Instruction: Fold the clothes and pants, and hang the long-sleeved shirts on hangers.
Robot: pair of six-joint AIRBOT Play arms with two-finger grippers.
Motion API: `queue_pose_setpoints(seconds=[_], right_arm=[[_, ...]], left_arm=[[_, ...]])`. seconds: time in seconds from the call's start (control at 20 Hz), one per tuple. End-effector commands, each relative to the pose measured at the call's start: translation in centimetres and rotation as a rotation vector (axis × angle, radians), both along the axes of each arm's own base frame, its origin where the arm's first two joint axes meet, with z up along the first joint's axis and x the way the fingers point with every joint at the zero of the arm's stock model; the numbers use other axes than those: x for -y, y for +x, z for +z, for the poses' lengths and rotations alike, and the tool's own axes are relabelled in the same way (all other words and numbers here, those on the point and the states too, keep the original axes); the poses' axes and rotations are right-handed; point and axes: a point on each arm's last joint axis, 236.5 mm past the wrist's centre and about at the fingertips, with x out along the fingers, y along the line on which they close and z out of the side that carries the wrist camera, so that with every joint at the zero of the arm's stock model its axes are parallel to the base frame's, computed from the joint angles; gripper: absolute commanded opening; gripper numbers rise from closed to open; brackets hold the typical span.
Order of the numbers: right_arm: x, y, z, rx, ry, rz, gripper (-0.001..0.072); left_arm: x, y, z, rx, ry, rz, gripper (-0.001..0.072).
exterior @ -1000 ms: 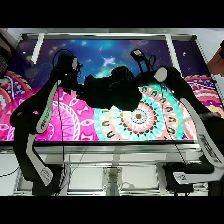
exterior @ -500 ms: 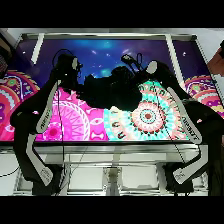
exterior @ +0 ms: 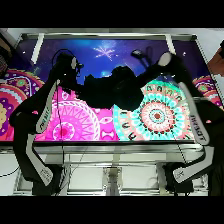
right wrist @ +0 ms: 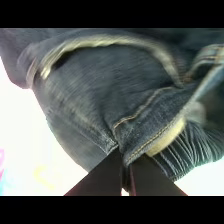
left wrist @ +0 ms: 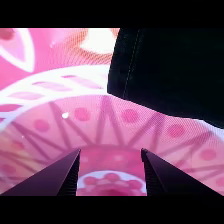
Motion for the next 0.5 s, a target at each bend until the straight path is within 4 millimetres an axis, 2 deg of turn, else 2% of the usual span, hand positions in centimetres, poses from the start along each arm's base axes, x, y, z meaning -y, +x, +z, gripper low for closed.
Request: queue_pose_setpoints(seconds=[0.0, 0.1, 0.2, 0.35, 0.45], right_arm=[[6.9, -0.9, 6.6, 0.074, -0.001, -0.168, 0.0016], [10.8, -1.5, 9.6, 0.124, 0.007, -0.275, 0.0016], [13.5, -2.4, 10.5, 0.113, 0.010, -0.345, 0.0017], [14.7, -3.7, 9.4, 0.044, 0.004, -0.361, 0.0017], [14.4, -3.7, 8.7, 0.031, 0.019, -0.361, 0.0017]], left_arm=[[-0.2, 0.7, 0.0, 0.016, -0.011, -0.062, 0.0416], [-0.2, 1.8, 0.0, 0.059, -0.022, -0.077, 0.0415], [0.8, 2.7, -0.1, 0.091, -0.073, -0.105, 0.0416], [4.7, 2.8, -0.1, 0.098, -0.269, -0.163, 0.0415], [5.2, 3.7, 0.2, 0.132, -0.321, -0.143, 0.0415]])
